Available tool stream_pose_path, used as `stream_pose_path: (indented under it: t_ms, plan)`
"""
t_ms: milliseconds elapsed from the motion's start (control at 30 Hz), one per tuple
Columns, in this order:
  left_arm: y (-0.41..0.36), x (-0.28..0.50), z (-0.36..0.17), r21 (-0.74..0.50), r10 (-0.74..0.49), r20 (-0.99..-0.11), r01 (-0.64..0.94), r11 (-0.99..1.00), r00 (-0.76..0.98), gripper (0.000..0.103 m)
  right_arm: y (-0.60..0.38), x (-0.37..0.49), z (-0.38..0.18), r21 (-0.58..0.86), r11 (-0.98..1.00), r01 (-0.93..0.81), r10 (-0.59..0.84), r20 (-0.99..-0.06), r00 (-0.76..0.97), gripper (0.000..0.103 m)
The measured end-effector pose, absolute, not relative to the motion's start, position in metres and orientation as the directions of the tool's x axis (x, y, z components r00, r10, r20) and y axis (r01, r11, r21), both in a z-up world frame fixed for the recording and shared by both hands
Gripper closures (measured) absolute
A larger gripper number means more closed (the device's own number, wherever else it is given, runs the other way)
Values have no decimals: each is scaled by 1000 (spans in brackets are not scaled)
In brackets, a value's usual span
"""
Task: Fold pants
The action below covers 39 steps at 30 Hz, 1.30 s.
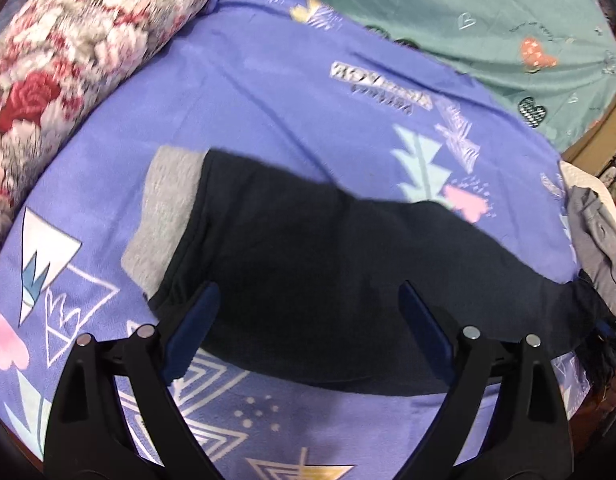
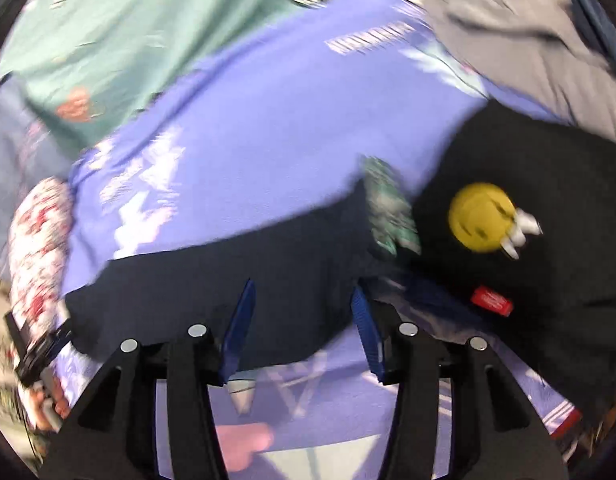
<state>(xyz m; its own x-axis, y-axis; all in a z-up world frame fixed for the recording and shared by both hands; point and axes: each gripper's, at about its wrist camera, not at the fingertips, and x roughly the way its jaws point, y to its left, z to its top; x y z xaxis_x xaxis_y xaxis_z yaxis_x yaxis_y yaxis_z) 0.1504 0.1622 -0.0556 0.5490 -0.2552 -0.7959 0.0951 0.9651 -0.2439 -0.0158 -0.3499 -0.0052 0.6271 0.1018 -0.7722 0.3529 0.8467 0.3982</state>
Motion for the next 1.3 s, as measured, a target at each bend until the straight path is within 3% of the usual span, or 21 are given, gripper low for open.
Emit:
stream_pose_path:
  t_ms: [200, 333, 467, 633, 833, 900, 933, 967, 1067, 1200, 1267, 1300]
  plan:
    - [145, 165, -41, -254, -267, -763, 106, 961, 589, 6, -302, 38, 0, 494, 846, 198, 244, -691, 681, 53]
    - [134, 186, -55, -260, -261, -795, 80, 962, 547, 6, -256, 92, -21, 528, 842, 113, 359, -703, 614, 53]
    - [133, 189, -68, -235, -228, -814, 56, 970, 534, 6, -199, 140, -48, 560, 828, 21, 472, -717, 513, 60]
    - [145, 192, -79, -235, -206, -829, 11, 972, 520, 6, -133, 181, -64, 484, 869, -105, 481, -775, 411, 69]
    - [122, 203, -80, -217, -238, -817, 101, 971, 525, 6, -96, 213, -78, 438, 864, -248, 501, -790, 352, 70]
    - [115, 212, -95, -173, -200, -847, 100, 980, 493, 6, -97, 217, -82, 391, 879, -272, 471, -798, 376, 81]
    - [114, 216, -102, -134, -160, -862, 88, 987, 481, 6, -98, 219, -81, 339, 901, -269, 424, -814, 396, 101]
    - [114, 218, -107, -108, -136, -867, 85, 991, 479, 6, -98, 220, -81, 320, 911, -262, 405, -819, 407, 103]
    - [109, 212, -106, -46, -87, -863, 94, 995, 497, 6, -100, 215, -67, 247, 936, -251, 341, -812, 473, 103]
    - [115, 201, -106, -47, -89, -864, 98, 994, 495, 6, -94, 223, -54, 245, 921, -302, 369, -796, 480, 95]
    - [119, 194, -107, -46, -93, -861, 105, 993, 499, 6, -83, 234, -58, 241, 907, -346, 383, -814, 437, 62]
    - [120, 188, -108, -37, -90, -857, 114, 993, 507, 6, -78, 238, -60, 231, 908, -350, 376, -818, 435, 58]
